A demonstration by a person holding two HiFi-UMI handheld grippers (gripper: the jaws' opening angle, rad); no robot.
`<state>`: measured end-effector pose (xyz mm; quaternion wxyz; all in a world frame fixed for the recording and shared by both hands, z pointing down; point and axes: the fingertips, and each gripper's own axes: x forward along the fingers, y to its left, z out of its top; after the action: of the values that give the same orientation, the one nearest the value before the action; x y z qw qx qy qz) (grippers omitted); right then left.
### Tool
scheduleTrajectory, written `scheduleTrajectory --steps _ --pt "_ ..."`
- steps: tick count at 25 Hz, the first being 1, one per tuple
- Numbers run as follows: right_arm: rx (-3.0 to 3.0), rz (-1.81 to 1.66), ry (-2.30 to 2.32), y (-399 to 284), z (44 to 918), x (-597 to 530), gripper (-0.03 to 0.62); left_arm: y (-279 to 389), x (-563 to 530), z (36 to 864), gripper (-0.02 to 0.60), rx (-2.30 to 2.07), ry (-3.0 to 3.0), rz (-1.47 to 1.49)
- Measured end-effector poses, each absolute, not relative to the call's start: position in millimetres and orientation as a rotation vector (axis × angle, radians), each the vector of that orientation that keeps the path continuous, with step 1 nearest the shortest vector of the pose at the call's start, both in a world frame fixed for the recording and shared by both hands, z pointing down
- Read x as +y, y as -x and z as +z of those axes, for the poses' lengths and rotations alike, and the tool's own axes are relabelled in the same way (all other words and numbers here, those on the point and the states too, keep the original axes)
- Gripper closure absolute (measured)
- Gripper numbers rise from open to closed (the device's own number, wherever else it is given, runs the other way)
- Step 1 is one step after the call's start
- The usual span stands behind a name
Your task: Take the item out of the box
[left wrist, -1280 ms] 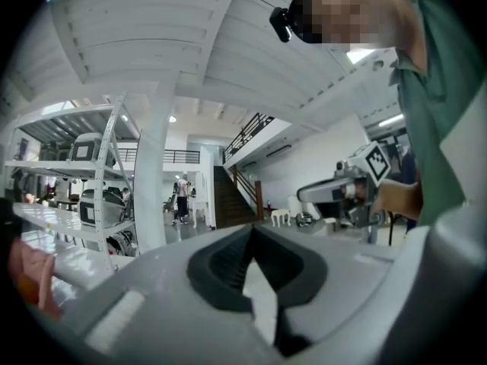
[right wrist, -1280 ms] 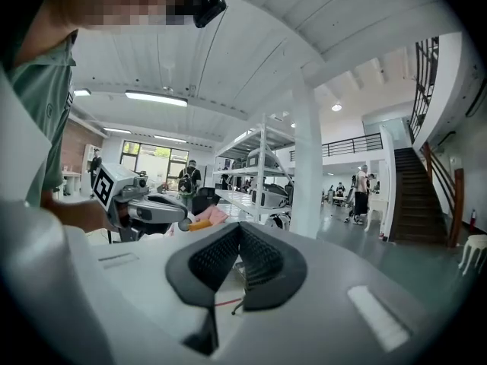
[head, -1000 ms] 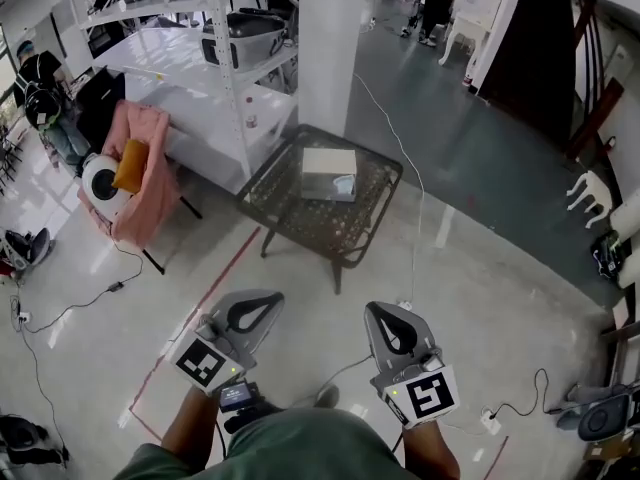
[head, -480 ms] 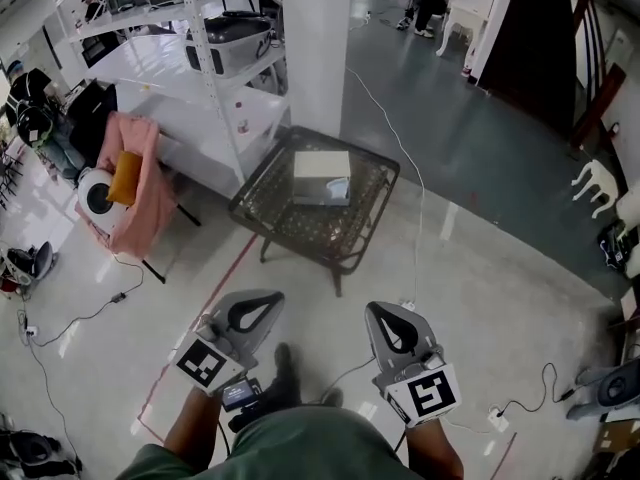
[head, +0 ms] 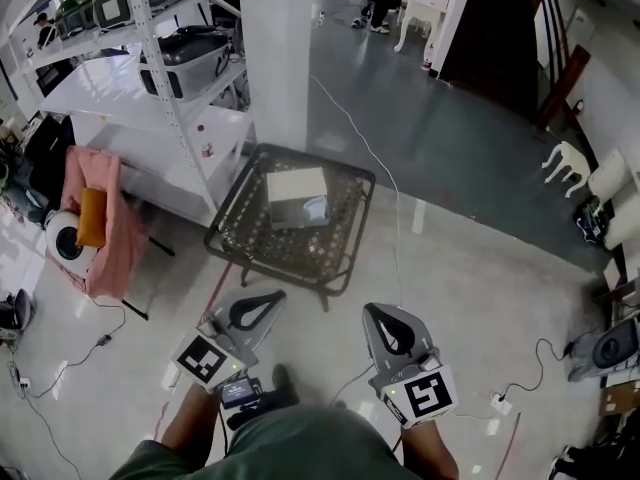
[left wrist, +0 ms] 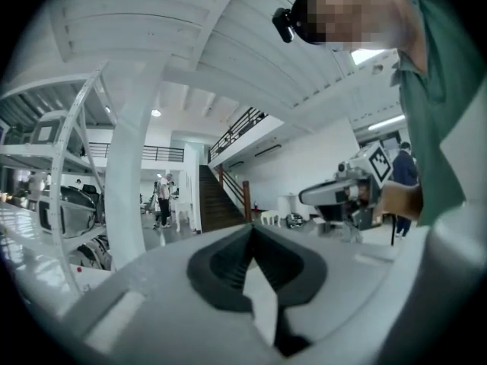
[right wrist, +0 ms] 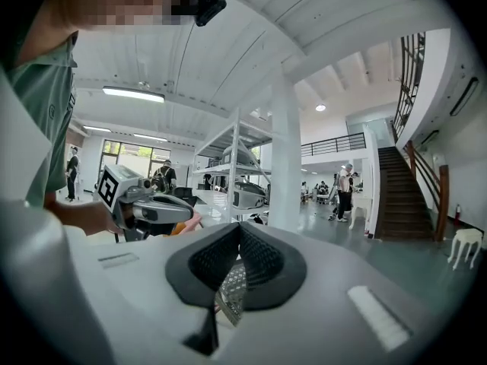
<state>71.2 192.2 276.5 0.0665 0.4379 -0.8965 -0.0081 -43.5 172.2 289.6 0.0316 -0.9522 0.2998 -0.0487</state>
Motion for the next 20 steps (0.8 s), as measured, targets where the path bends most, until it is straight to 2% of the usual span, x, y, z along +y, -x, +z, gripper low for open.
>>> scheduleTrajectory --steps 20 --pt "-2.576 -0.026 -1.448 -4 281 84 0.588 111 50 303 0.583 0.771 3.005 -0.089"
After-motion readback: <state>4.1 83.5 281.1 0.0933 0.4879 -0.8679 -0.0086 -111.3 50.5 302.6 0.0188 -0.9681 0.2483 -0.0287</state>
